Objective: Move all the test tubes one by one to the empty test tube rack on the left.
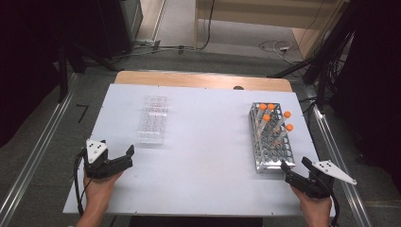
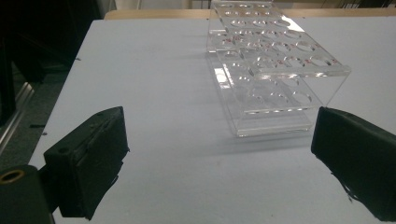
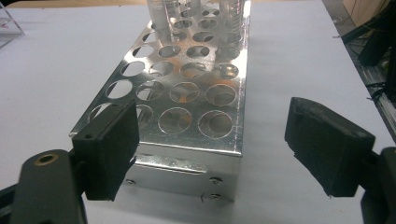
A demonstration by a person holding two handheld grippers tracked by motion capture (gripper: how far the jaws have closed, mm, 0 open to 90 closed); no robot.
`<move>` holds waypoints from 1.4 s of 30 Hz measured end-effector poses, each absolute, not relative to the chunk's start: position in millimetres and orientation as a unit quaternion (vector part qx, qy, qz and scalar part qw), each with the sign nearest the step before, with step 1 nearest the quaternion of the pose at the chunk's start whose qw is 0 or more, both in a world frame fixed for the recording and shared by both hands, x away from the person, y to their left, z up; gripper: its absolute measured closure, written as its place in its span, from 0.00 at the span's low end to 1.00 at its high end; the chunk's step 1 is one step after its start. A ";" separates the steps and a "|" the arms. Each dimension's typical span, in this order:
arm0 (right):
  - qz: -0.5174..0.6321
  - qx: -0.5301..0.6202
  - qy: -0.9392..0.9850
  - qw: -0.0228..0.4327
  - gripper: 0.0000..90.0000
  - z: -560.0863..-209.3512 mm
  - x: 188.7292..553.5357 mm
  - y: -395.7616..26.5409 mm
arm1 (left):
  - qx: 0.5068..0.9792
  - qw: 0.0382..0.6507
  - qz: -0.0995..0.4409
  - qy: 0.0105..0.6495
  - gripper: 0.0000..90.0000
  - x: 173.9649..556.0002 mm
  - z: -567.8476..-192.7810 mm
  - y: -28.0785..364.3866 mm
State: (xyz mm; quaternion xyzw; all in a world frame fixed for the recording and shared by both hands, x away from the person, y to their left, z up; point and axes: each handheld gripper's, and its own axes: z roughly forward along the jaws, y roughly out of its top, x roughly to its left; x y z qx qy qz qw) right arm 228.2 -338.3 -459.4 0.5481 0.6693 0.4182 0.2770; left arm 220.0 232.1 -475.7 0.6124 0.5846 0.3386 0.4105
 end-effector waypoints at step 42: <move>0.405 0.530 0.689 0.284 0.42 -451.1 298.7 -344.1 | 0.631 0.396 0.356 0.564 0.06 223.7 -476.5 228.5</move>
